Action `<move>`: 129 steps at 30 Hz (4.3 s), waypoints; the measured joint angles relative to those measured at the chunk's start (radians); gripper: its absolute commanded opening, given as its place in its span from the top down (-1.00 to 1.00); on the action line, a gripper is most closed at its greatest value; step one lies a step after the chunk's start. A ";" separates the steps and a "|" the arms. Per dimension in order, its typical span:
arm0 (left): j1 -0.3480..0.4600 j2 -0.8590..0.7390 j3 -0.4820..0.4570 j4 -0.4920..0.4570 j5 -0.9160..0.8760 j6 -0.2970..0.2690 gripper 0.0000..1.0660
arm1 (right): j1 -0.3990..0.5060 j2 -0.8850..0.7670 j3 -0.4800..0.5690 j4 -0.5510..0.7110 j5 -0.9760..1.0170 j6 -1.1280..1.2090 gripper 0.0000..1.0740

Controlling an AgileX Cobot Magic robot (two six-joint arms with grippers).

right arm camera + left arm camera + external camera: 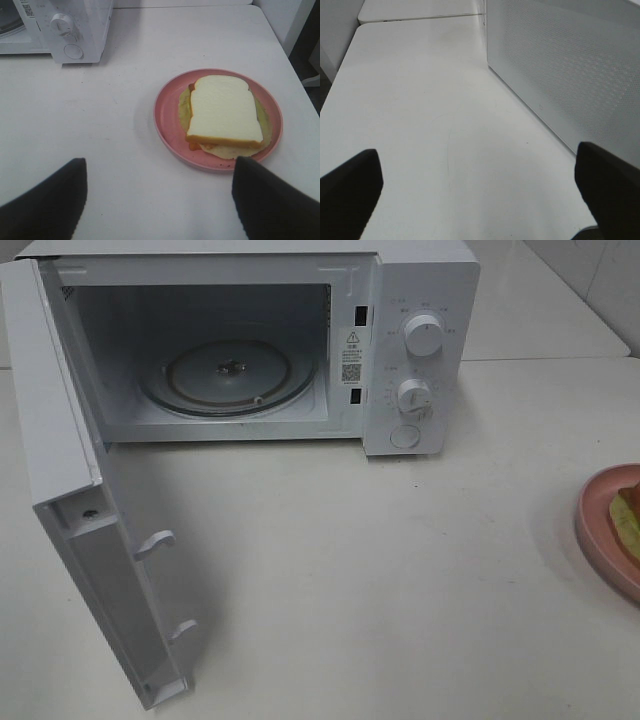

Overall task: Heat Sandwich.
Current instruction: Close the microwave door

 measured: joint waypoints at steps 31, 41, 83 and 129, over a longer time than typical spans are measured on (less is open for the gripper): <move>0.000 0.000 0.000 0.000 0.000 0.000 -0.92 | 0.000 0.000 0.000 0.000 0.000 0.000 -0.42; 0.000 0.000 0.000 0.000 0.000 0.000 -0.92 | 0.000 0.000 0.000 0.000 0.000 0.000 -0.41; 0.000 0.603 -0.024 0.109 -0.471 -0.002 1.00 | 0.000 0.000 0.000 0.000 0.000 0.000 -0.40; -0.004 1.525 0.145 0.269 -1.933 -0.233 1.00 | 0.000 0.000 0.000 0.000 0.000 0.000 -0.40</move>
